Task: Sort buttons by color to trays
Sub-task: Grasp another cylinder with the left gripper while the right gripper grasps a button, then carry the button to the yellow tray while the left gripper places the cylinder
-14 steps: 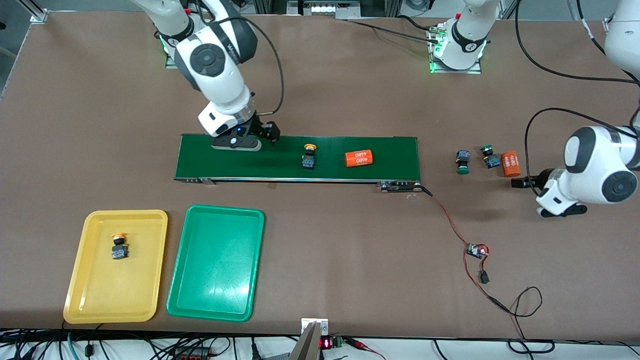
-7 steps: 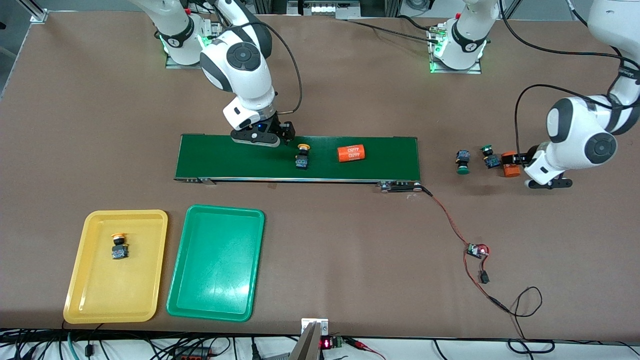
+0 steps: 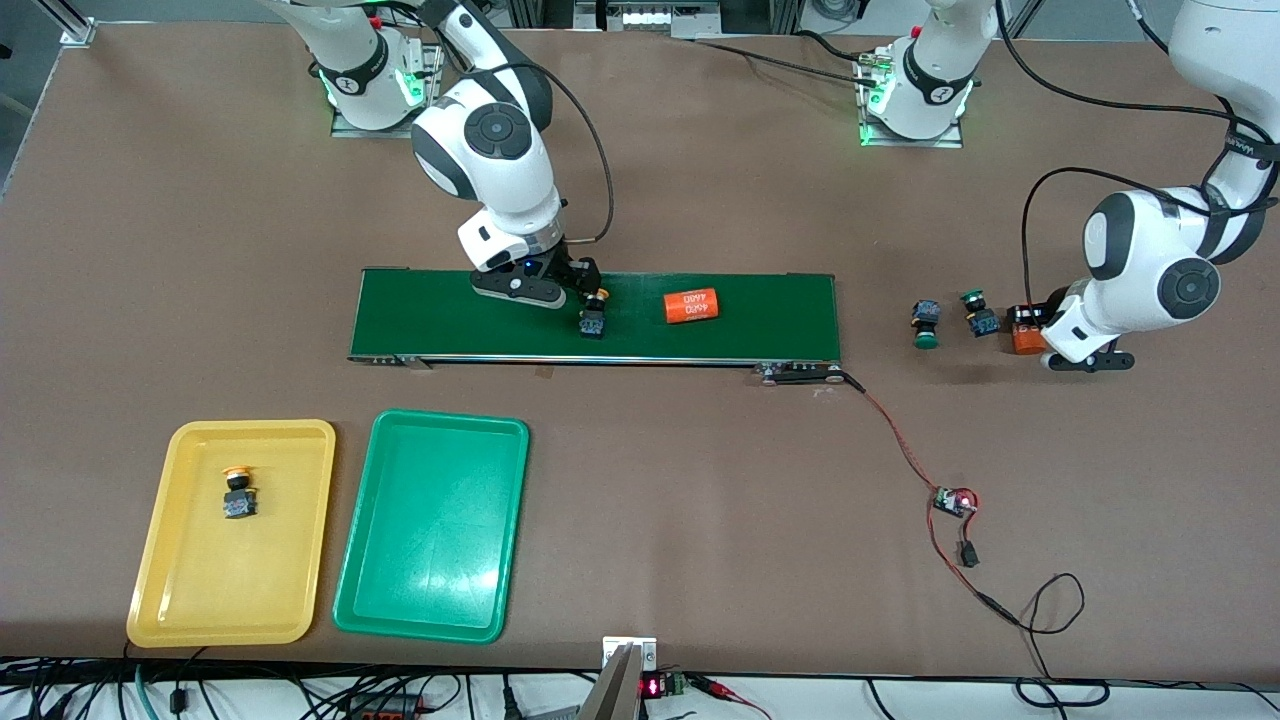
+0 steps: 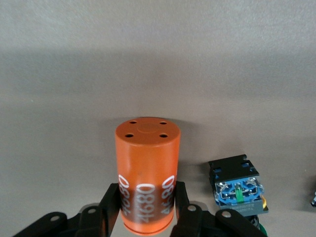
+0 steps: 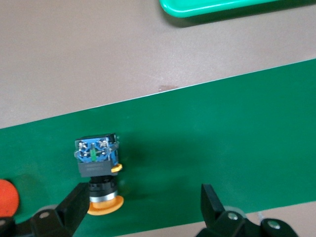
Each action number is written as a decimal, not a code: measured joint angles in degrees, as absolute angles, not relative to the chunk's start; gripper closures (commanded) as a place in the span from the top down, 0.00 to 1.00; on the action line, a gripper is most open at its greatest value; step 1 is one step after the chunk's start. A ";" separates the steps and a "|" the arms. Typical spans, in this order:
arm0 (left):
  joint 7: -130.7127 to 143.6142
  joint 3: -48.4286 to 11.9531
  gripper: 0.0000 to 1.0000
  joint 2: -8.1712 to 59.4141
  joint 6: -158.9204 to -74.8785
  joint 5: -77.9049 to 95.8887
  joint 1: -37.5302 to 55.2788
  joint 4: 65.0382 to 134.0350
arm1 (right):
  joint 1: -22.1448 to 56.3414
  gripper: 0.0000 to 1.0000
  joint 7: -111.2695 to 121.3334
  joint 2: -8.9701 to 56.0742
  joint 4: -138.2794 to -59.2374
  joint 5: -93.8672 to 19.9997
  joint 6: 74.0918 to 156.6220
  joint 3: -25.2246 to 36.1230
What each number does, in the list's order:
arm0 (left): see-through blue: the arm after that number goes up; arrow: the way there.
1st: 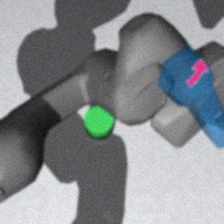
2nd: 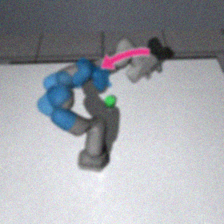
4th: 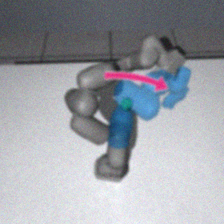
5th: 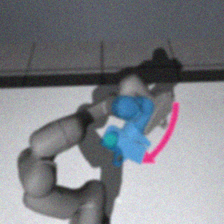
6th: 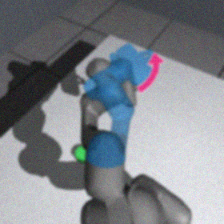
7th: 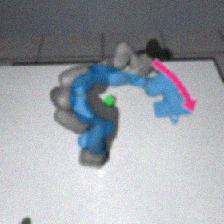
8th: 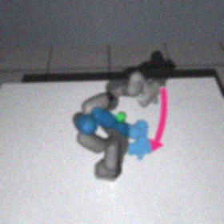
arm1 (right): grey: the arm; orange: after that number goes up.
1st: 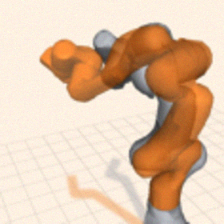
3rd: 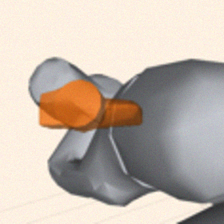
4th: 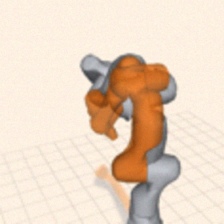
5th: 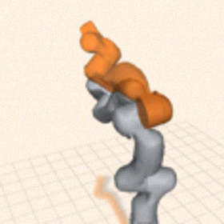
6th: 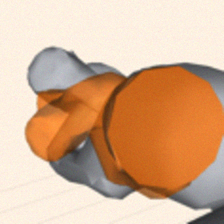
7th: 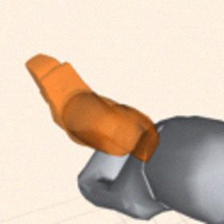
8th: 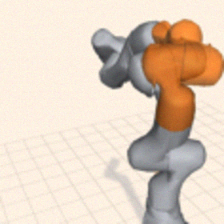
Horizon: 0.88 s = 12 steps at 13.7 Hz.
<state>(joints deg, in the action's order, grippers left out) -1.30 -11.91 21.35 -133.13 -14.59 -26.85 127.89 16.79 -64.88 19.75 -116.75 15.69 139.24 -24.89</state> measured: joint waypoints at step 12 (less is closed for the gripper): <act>-22.66 -32.03 0.22 17.78 -118.64 -14.43 -25.95 116.15 | 18.28 0.87 -67.83 27.10 -114.41 24.24 140.89 -23.30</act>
<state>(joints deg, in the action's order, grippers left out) -22.66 -32.03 17.78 -118.64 -14.43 -25.95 116.15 18.28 -67.83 27.10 -114.41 24.24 140.89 -23.30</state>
